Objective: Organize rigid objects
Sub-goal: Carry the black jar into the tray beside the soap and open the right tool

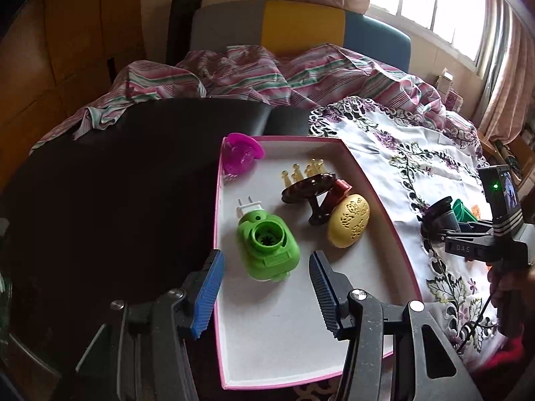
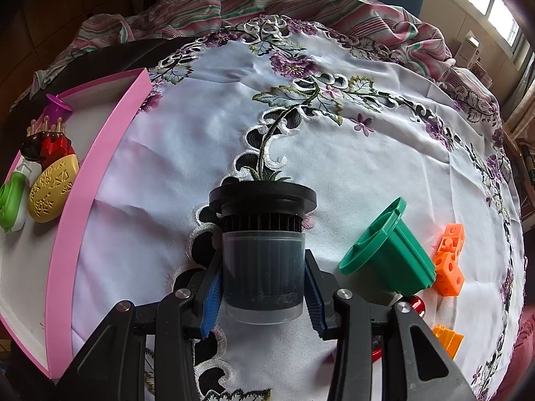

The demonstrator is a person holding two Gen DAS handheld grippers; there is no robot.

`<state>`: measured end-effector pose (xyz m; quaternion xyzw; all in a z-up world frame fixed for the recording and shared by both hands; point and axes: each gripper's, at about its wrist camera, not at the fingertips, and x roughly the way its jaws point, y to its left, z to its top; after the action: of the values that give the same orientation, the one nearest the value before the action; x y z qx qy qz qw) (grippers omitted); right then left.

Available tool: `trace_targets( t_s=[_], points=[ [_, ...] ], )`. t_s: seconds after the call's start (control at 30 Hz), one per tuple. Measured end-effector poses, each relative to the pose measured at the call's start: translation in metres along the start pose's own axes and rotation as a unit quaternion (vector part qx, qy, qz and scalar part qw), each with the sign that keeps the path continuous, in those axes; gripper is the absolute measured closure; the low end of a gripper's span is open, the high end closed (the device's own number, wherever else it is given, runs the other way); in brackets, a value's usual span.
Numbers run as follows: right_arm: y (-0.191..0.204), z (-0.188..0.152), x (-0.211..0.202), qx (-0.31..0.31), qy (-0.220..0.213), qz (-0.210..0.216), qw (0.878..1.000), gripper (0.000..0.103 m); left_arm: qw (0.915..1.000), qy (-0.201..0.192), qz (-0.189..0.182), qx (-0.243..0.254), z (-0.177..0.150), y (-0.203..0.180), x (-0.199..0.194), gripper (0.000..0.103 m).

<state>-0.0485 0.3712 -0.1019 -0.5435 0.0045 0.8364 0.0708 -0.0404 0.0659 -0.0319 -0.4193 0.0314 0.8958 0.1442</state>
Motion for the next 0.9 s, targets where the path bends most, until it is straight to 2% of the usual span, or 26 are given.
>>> trace_targets(
  t_s=[0.67,0.9],
  points=[
    [0.003,0.000,-0.003,-0.005,-0.004,-0.011,1.000,0.060,0.9992,0.013,0.024,-0.029,-0.011,0.032,0.003,0.049],
    [0.014,0.002,-0.011,-0.013,-0.016,0.002,1.000,0.060,0.9988,0.016,0.027,-0.038,-0.014,0.041,0.004,0.049]
  ],
)
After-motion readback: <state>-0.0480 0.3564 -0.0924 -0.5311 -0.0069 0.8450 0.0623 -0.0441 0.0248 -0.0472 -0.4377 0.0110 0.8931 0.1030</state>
